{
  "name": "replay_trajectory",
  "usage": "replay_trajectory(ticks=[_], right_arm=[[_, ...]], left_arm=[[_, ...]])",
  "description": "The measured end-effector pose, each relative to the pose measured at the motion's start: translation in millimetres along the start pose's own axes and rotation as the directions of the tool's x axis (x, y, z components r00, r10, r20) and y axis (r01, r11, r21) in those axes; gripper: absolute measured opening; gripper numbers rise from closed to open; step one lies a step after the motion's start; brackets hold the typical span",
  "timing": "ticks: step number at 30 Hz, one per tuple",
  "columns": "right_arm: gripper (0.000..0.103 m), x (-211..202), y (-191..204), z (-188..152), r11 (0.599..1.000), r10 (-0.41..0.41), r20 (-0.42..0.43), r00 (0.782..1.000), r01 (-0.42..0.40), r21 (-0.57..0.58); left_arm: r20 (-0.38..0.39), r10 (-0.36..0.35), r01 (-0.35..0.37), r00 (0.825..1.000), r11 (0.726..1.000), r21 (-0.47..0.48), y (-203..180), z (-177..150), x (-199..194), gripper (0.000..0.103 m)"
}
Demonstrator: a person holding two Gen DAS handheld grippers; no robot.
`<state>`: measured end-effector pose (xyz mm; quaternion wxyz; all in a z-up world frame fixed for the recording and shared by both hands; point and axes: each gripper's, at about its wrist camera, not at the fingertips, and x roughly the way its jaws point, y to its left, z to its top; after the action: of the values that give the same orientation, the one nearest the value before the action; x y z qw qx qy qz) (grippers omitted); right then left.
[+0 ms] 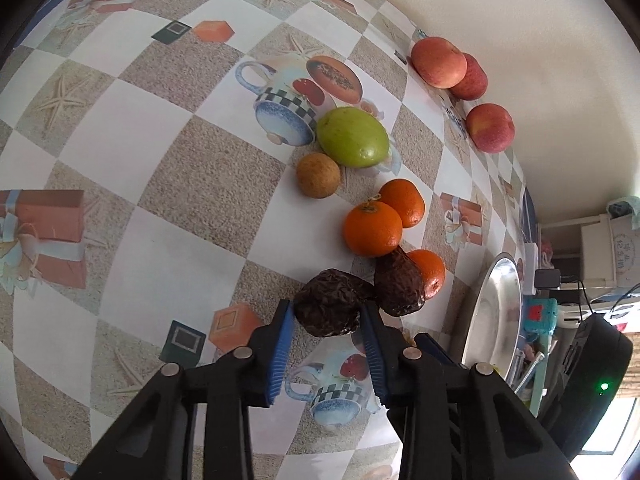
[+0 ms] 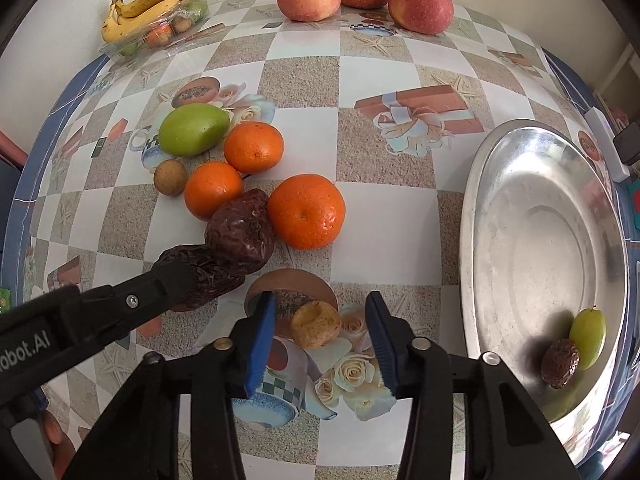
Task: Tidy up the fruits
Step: 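Close the left tool on a dried date while the right tool grasps a small brown fruit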
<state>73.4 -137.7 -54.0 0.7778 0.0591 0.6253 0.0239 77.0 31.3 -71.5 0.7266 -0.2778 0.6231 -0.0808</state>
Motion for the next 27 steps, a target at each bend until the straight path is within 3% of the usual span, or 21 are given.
replay_trajectory(ticks=[4,11,18,27], right_arm=[[0.027,5.7,0.1,-3.4,1.0,0.022,-0.008,1.0,-0.022,0.007],[0.027,-5.2,-0.5,-3.8,0.999,0.05,0.03,0.998,-0.051,0.015],[0.027,-36.5,-5.0,-5.8,0.993,0.108,0.101,0.989,-0.113,0.04],[0.027,-67.1,-14.7,-0.4,0.985,0.141,0.192,0.971,-0.158,0.075]], left_arm=[[0.02,0.009,-0.008,1.0,1.0,-0.019,3.8,1.7,-5.4,0.035],[0.081,-0.025,0.03,0.996,0.998,-0.063,11.6,5.5,-26.7,0.035],[0.151,-0.076,0.084,0.986,0.995,-0.045,4.1,8.1,-50.4,0.034],[0.167,-0.095,0.096,0.981,0.995,0.001,-9.1,6.4,-56.8,0.035]])
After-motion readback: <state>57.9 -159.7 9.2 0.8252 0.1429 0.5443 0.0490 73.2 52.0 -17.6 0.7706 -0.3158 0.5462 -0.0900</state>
